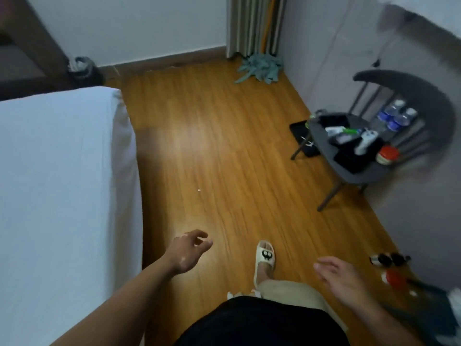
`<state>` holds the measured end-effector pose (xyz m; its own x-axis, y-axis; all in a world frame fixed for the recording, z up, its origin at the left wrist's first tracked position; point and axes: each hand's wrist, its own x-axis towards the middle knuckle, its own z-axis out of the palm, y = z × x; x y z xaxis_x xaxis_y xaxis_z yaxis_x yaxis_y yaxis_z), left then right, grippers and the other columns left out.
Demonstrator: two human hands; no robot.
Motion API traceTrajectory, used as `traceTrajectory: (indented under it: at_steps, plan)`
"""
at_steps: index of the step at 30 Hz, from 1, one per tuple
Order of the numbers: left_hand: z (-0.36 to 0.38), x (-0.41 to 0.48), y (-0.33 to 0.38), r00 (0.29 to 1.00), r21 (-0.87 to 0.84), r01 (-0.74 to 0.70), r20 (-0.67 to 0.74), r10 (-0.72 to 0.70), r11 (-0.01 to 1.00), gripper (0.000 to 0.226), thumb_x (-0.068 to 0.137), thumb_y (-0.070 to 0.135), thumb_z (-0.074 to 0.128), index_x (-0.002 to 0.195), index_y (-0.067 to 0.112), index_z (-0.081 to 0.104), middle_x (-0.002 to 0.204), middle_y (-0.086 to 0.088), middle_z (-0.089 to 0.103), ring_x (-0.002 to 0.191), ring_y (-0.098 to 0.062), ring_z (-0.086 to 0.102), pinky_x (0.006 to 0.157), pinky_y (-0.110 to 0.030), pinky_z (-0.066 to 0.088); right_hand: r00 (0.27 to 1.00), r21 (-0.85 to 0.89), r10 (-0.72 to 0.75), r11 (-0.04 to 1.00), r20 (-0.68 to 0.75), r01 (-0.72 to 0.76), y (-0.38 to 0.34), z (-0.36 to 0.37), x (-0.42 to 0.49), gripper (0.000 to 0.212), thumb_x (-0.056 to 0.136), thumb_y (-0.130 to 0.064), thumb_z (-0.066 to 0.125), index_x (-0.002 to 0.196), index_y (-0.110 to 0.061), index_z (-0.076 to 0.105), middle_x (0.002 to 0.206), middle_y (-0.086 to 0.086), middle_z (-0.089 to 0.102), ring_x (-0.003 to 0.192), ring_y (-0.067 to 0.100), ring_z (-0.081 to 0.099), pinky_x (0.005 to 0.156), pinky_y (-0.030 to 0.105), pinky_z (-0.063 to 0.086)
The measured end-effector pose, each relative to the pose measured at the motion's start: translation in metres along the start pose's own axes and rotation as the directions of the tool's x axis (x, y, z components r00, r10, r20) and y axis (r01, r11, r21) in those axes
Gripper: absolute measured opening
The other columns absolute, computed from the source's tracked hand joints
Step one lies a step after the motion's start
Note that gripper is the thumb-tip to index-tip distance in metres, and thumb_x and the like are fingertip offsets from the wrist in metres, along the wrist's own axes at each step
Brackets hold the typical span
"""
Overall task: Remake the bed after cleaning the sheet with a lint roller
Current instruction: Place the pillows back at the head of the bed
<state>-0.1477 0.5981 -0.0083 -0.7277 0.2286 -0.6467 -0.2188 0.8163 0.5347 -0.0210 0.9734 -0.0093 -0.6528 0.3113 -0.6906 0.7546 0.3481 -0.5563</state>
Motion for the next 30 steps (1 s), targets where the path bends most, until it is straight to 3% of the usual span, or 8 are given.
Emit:
traceTrajectory:
  at_steps: [4,7,13,16,19,24,28,30]
  plan:
    - [-0.046,0.03,0.004,0.979,-0.184,0.187,-0.043,-0.198,0.965,0.055,0.094,0.06,0.048,0.134,0.023,0.055,0.115,0.008,0.067,0.097,-0.008,0.066,0.088,-0.028,0.055,0.969,-0.292,-0.153,0.934,0.196,0.207,-0.141,-0.01,0.103,0.022,0.089,-0.037,0.071,0.108,-0.027,0.066,0.096,-0.009,0.071,0.09,0.004,0.066,0.087,0.029,0.053]
    - [-0.086,0.056,0.007,0.941,-0.351,0.257,-0.119,-0.316,0.9,0.045,0.095,0.057,0.05,0.126,0.027,0.059,0.104,0.01,0.068,0.089,-0.006,0.068,0.081,-0.025,0.054,0.901,-0.39,-0.278,0.829,0.333,0.4,-0.27,-0.007,0.179,0.027,0.09,-0.039,0.069,0.114,-0.027,0.066,0.101,-0.011,0.07,0.095,0.003,0.064,0.085,0.023,0.05]
    - [-0.19,0.162,0.006,0.883,-0.591,0.248,-0.187,-0.43,0.767,0.031,0.098,0.051,0.05,0.119,0.029,0.058,0.106,0.008,0.067,0.09,-0.007,0.068,0.087,-0.031,0.055,0.785,-0.403,-0.448,0.683,0.429,0.609,-0.499,0.034,0.299,0.023,0.092,-0.041,0.066,0.113,-0.032,0.064,0.101,-0.014,0.069,0.096,0.005,0.065,0.09,0.031,0.053]
    - [-0.263,0.234,-0.004,0.887,-0.617,0.252,-0.161,-0.432,0.746,0.035,0.097,0.052,0.053,0.118,0.025,0.062,0.105,0.006,0.069,0.086,-0.007,0.07,0.084,-0.033,0.058,0.799,-0.404,-0.417,0.703,0.433,0.585,-0.568,0.054,0.351,0.022,0.092,-0.041,0.065,0.113,-0.034,0.064,0.103,-0.015,0.068,0.097,0.005,0.065,0.09,0.033,0.054]
    - [-0.358,0.298,-0.005,0.908,-0.546,0.253,-0.151,-0.391,0.799,0.039,0.096,0.056,0.052,0.119,0.026,0.062,0.108,0.005,0.067,0.087,-0.007,0.07,0.085,-0.033,0.057,0.858,-0.417,-0.354,0.762,0.371,0.495,-0.616,0.066,0.392,0.023,0.091,-0.037,0.069,0.112,-0.029,0.068,0.101,-0.013,0.071,0.095,0.005,0.066,0.09,0.034,0.054]
    - [-0.547,0.387,0.008,0.896,-0.481,0.151,-0.301,-0.325,0.863,0.035,0.099,0.046,0.053,0.118,0.019,0.064,0.107,-0.002,0.069,0.09,-0.011,0.065,0.076,-0.023,0.049,0.932,-0.448,-0.256,0.823,0.257,0.35,-0.696,0.087,0.46,0.016,0.086,-0.023,0.076,0.101,-0.023,0.071,0.09,-0.012,0.071,0.089,0.008,0.067,0.088,0.036,0.053]
    - [-0.664,0.465,-0.007,0.86,-0.58,0.083,-0.369,-0.352,0.81,0.034,0.097,0.047,0.056,0.119,0.023,0.065,0.107,0.003,0.069,0.09,-0.01,0.069,0.086,-0.032,0.056,0.949,-0.491,-0.188,0.82,0.253,0.294,-0.782,0.118,0.543,0.011,0.083,-0.016,0.078,0.089,-0.022,0.071,0.084,-0.001,0.075,0.085,0.021,0.071,0.088,0.048,0.055]
    - [-0.705,0.499,-0.02,0.839,-0.622,0.099,-0.368,-0.401,0.777,0.035,0.096,0.048,0.057,0.119,0.023,0.066,0.106,0.002,0.07,0.091,-0.012,0.07,0.09,-0.037,0.057,0.931,-0.511,-0.208,0.789,0.299,0.34,-0.843,0.143,0.585,0.009,0.086,-0.019,0.075,0.093,-0.021,0.07,0.09,-0.001,0.075,0.085,0.018,0.07,0.085,0.043,0.055]
